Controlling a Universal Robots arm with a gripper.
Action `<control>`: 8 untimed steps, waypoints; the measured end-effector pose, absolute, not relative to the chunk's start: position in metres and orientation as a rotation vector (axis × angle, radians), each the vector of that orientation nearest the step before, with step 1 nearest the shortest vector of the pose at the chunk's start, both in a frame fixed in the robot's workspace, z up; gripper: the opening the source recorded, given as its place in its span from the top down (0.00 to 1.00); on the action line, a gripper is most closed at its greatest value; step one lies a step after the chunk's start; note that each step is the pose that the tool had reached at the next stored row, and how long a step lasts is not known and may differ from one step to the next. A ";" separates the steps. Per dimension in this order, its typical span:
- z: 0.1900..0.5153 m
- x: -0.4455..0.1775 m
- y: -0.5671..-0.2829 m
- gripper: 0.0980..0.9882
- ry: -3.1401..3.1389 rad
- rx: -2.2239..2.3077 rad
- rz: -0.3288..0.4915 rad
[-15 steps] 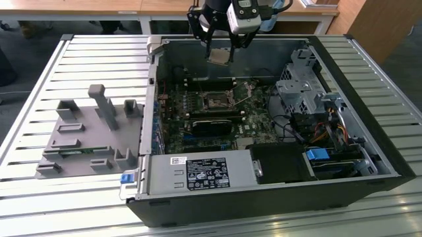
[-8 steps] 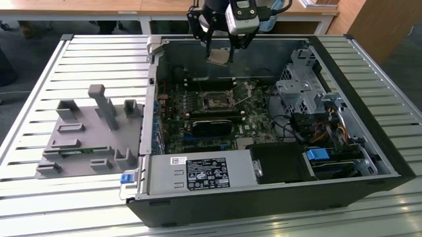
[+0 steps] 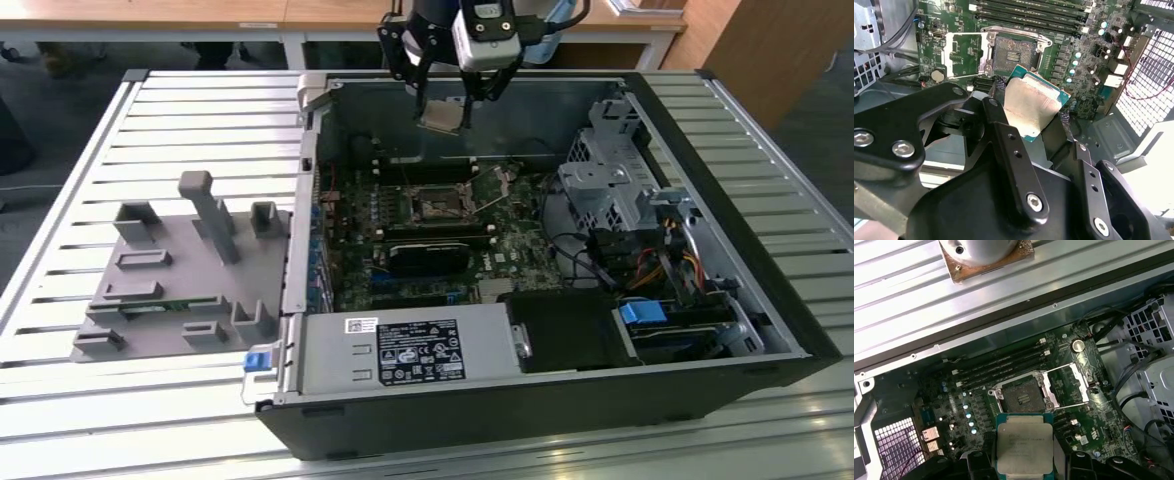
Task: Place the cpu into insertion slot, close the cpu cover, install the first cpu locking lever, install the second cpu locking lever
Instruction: 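Place the cpu into insertion slot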
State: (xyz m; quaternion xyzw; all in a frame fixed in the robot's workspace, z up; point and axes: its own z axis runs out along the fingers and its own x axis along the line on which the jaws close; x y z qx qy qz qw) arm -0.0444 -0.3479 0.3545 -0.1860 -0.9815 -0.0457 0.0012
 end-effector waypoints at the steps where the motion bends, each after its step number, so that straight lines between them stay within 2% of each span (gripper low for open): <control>1: 0.354 -0.045 -0.348 0.50 -3.080 -0.589 -0.144; 8: 0.353 -0.046 -0.348 0.50 -3.074 -0.630 -0.144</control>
